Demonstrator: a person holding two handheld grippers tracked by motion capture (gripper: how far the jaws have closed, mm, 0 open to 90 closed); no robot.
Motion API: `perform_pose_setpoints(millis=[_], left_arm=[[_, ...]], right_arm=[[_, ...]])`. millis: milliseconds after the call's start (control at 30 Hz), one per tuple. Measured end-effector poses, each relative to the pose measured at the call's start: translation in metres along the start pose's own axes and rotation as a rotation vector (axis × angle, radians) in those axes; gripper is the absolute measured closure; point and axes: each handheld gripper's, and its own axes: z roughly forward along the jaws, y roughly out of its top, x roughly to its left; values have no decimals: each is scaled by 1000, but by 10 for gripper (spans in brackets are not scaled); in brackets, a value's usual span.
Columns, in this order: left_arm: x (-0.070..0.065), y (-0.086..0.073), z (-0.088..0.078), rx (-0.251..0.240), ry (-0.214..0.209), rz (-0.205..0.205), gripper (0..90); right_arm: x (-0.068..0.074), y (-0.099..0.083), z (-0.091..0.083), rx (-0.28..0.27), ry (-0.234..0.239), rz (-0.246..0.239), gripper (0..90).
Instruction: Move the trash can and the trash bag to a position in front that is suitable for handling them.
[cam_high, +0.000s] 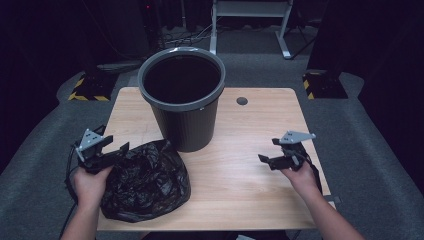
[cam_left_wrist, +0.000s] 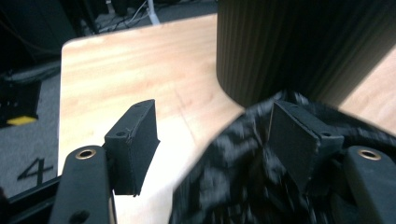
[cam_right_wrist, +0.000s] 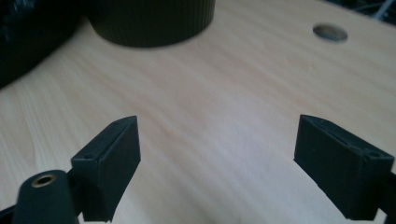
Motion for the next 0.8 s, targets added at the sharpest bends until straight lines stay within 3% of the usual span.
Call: perform_pose_setpoints(millis=[67, 233, 367, 400, 433, 500, 633, 733, 767, 800], left_arm=[[2, 10, 10, 8, 4, 20, 334], [10, 32, 38, 16, -44, 32, 331], [16, 43, 59, 5, -25, 49, 345], [16, 43, 59, 5, -25, 49, 352], [18, 46, 69, 2, -20, 69, 352], [19, 50, 82, 17, -7, 98, 357], [22, 56, 97, 11, 5, 88, 358], [24, 59, 105, 33, 15, 86, 363], [25, 62, 110, 45, 15, 78, 363], [25, 64, 113, 45, 19, 81, 363]], right_arm=[[-4, 19, 8, -24, 13, -5, 147], [-12, 61, 35, -78, 38, -27, 149], [-18, 90, 60, -110, 48, -10, 152], [-18, 90, 60, -110, 48, -10, 152], [-20, 96, 66, -118, 47, 4, 157], [-21, 115, 87, -146, 28, 38, 172], [-18, 133, 110, -148, 7, 17, 171], [-18, 138, 115, -153, 2, 17, 173], [-18, 146, 122, -155, -39, 31, 185], [-19, 151, 126, -166, -38, 57, 187]])
